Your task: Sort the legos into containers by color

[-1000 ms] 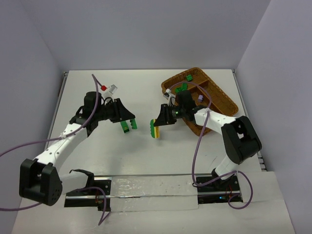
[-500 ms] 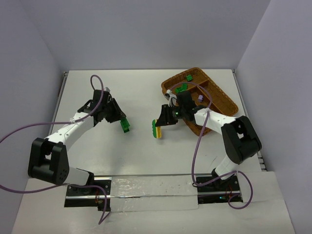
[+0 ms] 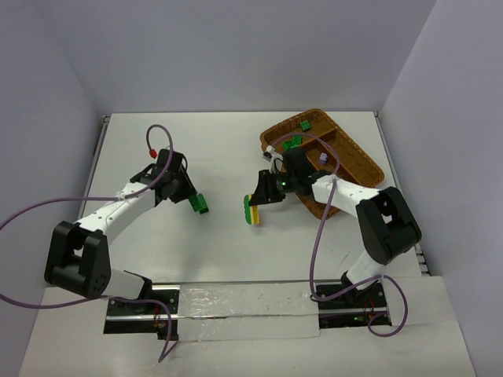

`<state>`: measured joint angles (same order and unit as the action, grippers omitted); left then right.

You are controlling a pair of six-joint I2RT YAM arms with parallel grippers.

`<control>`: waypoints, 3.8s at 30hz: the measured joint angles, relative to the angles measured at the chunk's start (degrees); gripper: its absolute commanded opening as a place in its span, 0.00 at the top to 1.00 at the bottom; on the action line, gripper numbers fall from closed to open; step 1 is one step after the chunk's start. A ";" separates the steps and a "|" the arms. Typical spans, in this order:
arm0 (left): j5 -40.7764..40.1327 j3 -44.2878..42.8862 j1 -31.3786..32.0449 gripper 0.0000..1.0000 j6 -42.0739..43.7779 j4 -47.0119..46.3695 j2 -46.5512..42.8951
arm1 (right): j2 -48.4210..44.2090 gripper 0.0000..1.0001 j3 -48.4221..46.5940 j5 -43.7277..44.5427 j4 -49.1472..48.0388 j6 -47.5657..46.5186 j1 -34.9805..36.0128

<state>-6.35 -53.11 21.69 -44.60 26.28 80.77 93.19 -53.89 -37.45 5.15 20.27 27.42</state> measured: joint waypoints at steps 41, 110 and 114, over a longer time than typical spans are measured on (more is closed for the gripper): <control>43.28 10.21 0.02 0.25 4.90 -29.65 -17.21 | -3.58 1.00 -1.28 -27.80 -11.08 4.31 0.20; 31.78 10.99 -1.70 1.00 -3.16 -28.05 -8.53 | 0.24 1.00 4.73 -7.35 -21.93 17.16 -3.17; 22.15 10.13 -0.01 1.00 -2.77 -19.93 -6.76 | -3.61 1.00 4.16 0.88 -11.90 9.89 -3.04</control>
<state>15.79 -42.98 21.68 -47.37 6.35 74.01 89.57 -49.72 -36.58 -6.75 30.17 24.38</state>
